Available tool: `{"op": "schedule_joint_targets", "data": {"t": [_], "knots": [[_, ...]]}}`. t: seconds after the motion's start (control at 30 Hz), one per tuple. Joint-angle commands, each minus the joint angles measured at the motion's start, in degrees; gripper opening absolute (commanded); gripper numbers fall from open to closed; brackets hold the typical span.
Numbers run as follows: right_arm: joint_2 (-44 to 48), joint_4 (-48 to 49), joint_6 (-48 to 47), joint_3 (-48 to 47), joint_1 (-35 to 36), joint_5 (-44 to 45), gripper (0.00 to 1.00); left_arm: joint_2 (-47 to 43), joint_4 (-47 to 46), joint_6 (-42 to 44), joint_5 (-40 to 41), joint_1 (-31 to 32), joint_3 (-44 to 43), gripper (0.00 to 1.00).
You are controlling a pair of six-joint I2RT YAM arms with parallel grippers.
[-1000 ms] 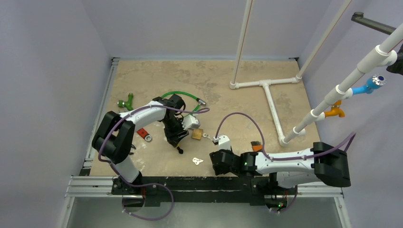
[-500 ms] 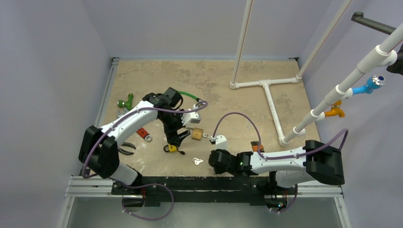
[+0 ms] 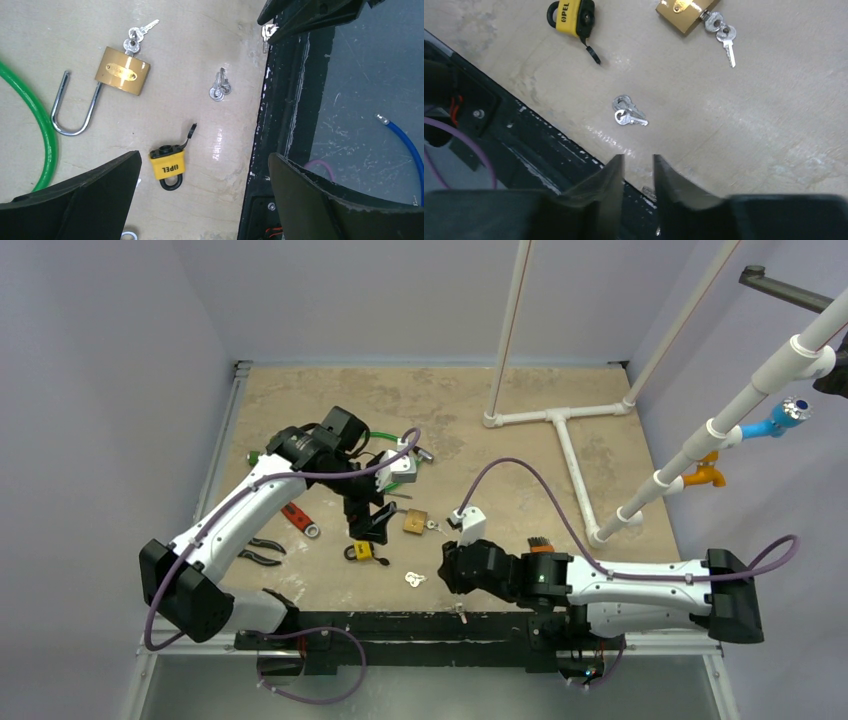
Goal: Unlock with the key
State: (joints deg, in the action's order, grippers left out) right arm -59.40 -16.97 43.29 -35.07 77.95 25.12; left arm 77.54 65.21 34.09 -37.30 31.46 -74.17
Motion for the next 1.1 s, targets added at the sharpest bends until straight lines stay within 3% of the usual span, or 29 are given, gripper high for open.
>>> {"op": "schedule_joint_targets", "data": {"t": [0.0,0.13,0.23,0.77,0.93,1.07], "knots": [[-0.8,-8.0,1.4,-3.2,0.1,-0.4,0.39,0.2,1.2,0.7,-3.4,-0.3,0.2,1.0],[-3.0,-9.3,10.7,0.4,4.9,-2.7,0.47,-1.6,0.4,0.7,-3.1,-0.3,1.2,1.0],[-4.6,-9.1,15.0,1.8,7.3,-2.3,0.47,-2.1,1.1,1.0,-2.9,-0.3,1.1,1.0],[-8.0,-5.0,17.0,6.3,7.5,-2.9,0.38,-3.2,1.7,0.5,-1.9,-0.4,0.6,1.0],[-10.3,-1.6,17.0,7.5,7.5,-3.0,0.28,-3.6,0.5,-1.0,-1.1,-0.3,0.9,1.0],[-11.4,0.4,16.5,7.4,7.5,-2.2,0.03,-4.0,-0.2,-1.4,-0.6,-0.4,1.7,1.0]]}}
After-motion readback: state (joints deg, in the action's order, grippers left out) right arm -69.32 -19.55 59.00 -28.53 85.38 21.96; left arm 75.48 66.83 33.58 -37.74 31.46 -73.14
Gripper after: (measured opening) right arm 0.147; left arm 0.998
